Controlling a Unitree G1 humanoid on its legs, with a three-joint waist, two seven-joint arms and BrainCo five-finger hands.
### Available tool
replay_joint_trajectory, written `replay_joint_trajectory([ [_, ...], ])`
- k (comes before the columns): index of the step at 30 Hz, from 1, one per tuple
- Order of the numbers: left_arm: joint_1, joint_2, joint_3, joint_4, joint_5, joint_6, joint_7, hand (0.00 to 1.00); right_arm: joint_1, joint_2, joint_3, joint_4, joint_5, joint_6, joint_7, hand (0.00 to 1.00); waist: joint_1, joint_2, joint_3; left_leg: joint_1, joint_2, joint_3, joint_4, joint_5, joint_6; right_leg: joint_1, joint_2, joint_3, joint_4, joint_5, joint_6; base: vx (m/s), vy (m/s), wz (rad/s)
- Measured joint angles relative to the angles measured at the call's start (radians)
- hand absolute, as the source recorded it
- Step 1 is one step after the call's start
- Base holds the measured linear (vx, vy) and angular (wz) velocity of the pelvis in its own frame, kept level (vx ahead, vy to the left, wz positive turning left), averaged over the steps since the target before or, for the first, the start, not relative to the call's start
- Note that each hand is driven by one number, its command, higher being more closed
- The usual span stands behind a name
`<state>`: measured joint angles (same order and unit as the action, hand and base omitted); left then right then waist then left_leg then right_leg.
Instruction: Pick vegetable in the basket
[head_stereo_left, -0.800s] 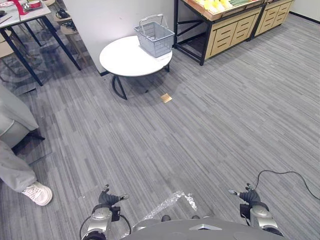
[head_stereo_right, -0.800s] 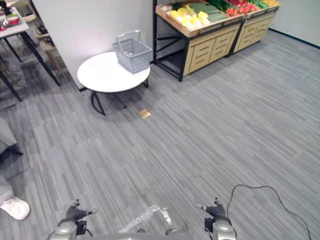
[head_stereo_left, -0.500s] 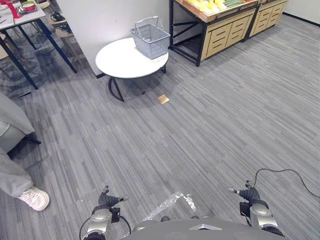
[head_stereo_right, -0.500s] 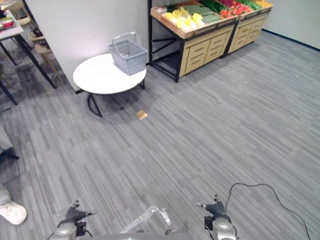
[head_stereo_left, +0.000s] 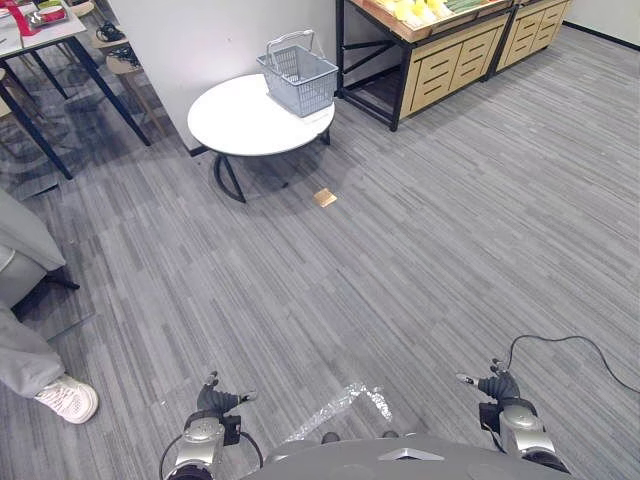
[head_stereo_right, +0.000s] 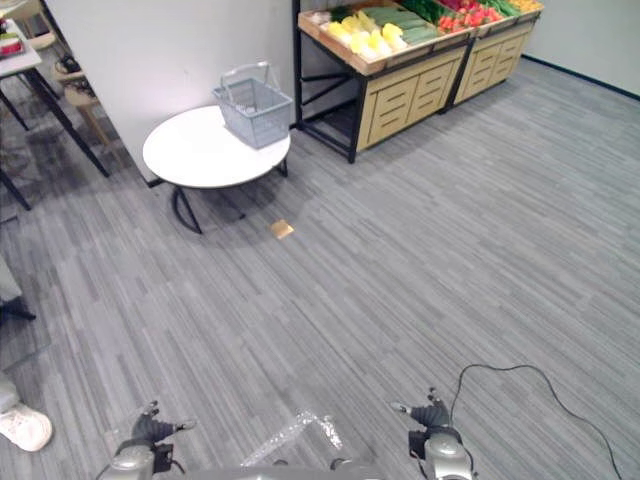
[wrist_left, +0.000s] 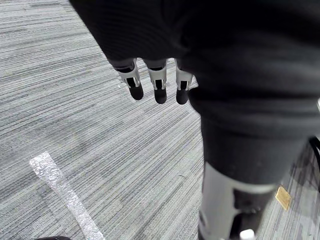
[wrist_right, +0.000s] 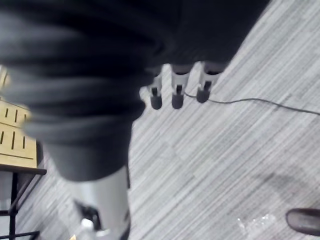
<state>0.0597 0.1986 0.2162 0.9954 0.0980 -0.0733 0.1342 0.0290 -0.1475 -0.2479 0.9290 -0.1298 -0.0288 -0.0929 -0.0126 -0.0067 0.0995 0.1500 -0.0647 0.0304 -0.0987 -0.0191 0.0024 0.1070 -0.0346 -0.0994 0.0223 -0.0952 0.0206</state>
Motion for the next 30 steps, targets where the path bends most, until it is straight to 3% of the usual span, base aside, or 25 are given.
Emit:
replay_joint_trajectory([
  [6, -0.01, 0.0, 0.0, 0.001, 0.0, 0.0, 0.0, 0.0, -0.013, 0.0, -0.01, 0.0, 0.001, 0.001, 0.0, 0.0, -0.004, 0.01, 0.019, -0.029, 0.005, 0.007, 0.001, -0.013, -0.011, -0.049, 0.0, -0.001, 0.046, -0.024, -0.007, -0.02, -0.018, 0.04],
  [9, -0.011, 0.003, 0.007, -0.003, -0.001, 0.0, 0.0, 0.0, -0.017, -0.004, -0.003, -0.007, 0.002, 0.001, 0.0, 0.0, -0.002, 0.0, 0.03, -0.125, 0.038, 0.091, 0.255, -0.136, -0.056, -0.052, -0.003, 0.013, 0.074, -0.074, -0.019, 0.05, -0.044, -0.05],
  [10, -0.019, 0.004, 0.013, -0.005, -0.003, 0.0, -0.001, 0.0, -0.028, -0.018, 0.016, -0.013, 0.003, 0.001, 0.0, 0.0, 0.006, 0.002, 0.049, -0.215, 0.07, 0.132, 0.481, -0.18, -0.098, -0.037, 0.005, 0.025, 0.072, -0.078, -0.027, 0.04, -0.07, -0.28],
  [11, -0.02, 0.002, 0.013, -0.024, -0.017, 0.001, -0.001, 0.0, -0.041, -0.04, 0.029, -0.026, 0.007, 0.001, 0.001, 0.0, 0.008, 0.01, 0.075, -0.301, 0.107, 0.161, 0.69, -0.168, -0.109, -0.01, 0.012, 0.031, 0.068, -0.08, -0.032, 0.06, -0.069, -0.32],
  [13, -0.022, -0.004, 0.019, -0.038, -0.039, 0.001, -0.001, 0.0, -0.053, -0.07, 0.029, -0.045, 0.009, 0.0, 0.0, 0.0, 0.016, 0.026, 0.094, -0.353, 0.153, 0.208, 0.859, -0.122, -0.116, 0.034, 0.017, 0.049, 0.061, -0.085, -0.041, 0.14, -0.013, -0.3],
  [14, -0.023, -0.006, 0.031, -0.039, -0.046, 0.0, 0.001, 0.0, -0.064, -0.088, 0.029, -0.045, 0.009, 0.0, -0.002, 0.0, 0.025, 0.018, 0.105, -0.38, 0.176, 0.244, 0.939, -0.123, -0.106, 0.056, 0.007, 0.063, 0.053, -0.092, -0.048, 0.26, 0.037, -0.38],
  [15, -0.03, -0.006, 0.033, -0.039, -0.05, 0.0, 0.001, 0.0, -0.076, -0.098, 0.027, -0.046, 0.011, 0.001, -0.004, 0.0, 0.028, 0.026, 0.108, -0.384, 0.193, 0.267, 0.906, -0.181, -0.09, 0.079, 0.001, 0.079, 0.043, -0.095, -0.049, 0.26, 0.05, -0.4],
  [17, -0.044, -0.006, 0.035, -0.042, -0.051, -0.001, 0.002, 0.0, -0.096, -0.107, 0.027, -0.046, 0.028, 0.002, -0.006, 0.0, 0.029, 0.024, 0.11, -0.411, 0.187, 0.288, 0.75, -0.204, -0.082, 0.094, -0.025, 0.089, 0.034, -0.11, -0.039, 0.24, 0.081, -0.24],
  [19, -0.05, -0.008, 0.033, -0.048, -0.055, -0.004, 0.002, 0.0, -0.119, -0.109, 0.028, -0.045, 0.028, 0.001, -0.006, 0.0, 0.032, 0.023, 0.111, -0.442, 0.159, 0.294, 0.486, -0.121, -0.083, 0.096, -0.06, 0.099, 0.027, -0.133, -0.023, 0.28, 0.146, -0.28],
  [20, -0.049, -0.012, 0.029, -0.054, -0.061, -0.004, 0.002, 0.0, -0.127, -0.116, 0.037, -0.045, 0.028, 0.001, -0.006, 0.0, 0.038, 0.036, 0.109, -0.447, 0.166, 0.292, 0.315, -0.041, -0.092, 0.105, -0.064, 0.116, 0.013, -0.149, -0.004, 0.43, 0.349, -0.48],
  [21, -0.046, -0.01, 0.028, -0.054, -0.07, -0.004, 0.002, 0.0, -0.127, -0.127, 0.077, -0.03, 0.028, 0.001, -0.004, 0.0, 0.057, 0.052, 0.11, -0.457, 0.186, 0.305, 0.297, 0.043, -0.057, 0.138, -0.07, 0.129, 0.004, -0.185, 0.022, 0.48, 0.384, -0.46],
  [23, -0.045, -0.004, 0.029, -0.059, -0.071, -0.004, 0.002, 0.0, -0.127, -0.124, 0.105, -0.005, 0.028, 0.001, 0.003, 0.0, 0.066, 0.029, 0.097, -0.454, 0.158, 0.314, 0.332, 0.059, -0.007, 0.15, -0.103, 0.135, 0.027, -0.206, 0.017, 0.43, 0.282, -0.16],
  [24, -0.046, -0.005, 0.028, -0.065, -0.071, -0.004, 0.002, 0.0, -0.126, -0.118, 0.111, 0.0, 0.028, 0.0, 0.008, 0.0, 0.074, 0.006, 0.086, -0.453, 0.123, 0.317, 0.334, 0.03, 0.033, 0.126, -0.13, 0.137, 0.097, -0.202, 0.015, 0.54, 0.258, 0.17],
  [26, -0.056, 0.008, 0.028, -0.078, -0.07, -0.004, 0.001, 0.0, -0.131, -0.104, 0.11, 0.001, 0.027, 0.0, 0.011, 0.0, 0.075, -0.022, 0.085, -0.423, 0.089, 0.319, 0.319, 0.009, 0.066, 0.058, -0.15, 0.146, 0.28, -0.178, 0.058, 0.54, 0.243, 0.27],
  [28, -0.038, 0.034, 0.03, -0.11, -0.077, -0.003, 0.001, 0.0, -0.13, -0.075, 0.113, 0.004, 0.027, 0.0, 0.013, 0.0, 0.081, -0.052, 0.087, -0.308, 0.061, 0.311, 0.283, -0.038, 0.074, -0.024, -0.158, 0.171, 0.572, -0.049, 0.243, 0.57, 0.228, 0.16],
  [29, -0.027, 0.05, 0.029, -0.137, -0.077, -0.003, 0.001, 0.0, -0.131, -0.058, 0.117, 0.003, 0.027, 0.0, 0.014, 0.0, 0.079, -0.055, 0.086, -0.236, 0.055, 0.28, 0.267, -0.069, 0.071, -0.081, -0.145, 0.172, 0.765, 0.02, 0.245, 0.6, 0.182, 0.28],
  [30, -0.021, 0.057, 0.028, -0.157, -0.078, -0.004, 0.002, 0.0, -0.13, -0.054, 0.138, -0.001, 0.026, 0.0, 0.015, 0.0, 0.077, -0.053, 0.085, -0.175, 0.054, 0.261, 0.251, -0.094, 0.071, -0.149, -0.14, 0.145, 0.942, 0.016, 0.241, 0.48, 0.102, 0.41],
])
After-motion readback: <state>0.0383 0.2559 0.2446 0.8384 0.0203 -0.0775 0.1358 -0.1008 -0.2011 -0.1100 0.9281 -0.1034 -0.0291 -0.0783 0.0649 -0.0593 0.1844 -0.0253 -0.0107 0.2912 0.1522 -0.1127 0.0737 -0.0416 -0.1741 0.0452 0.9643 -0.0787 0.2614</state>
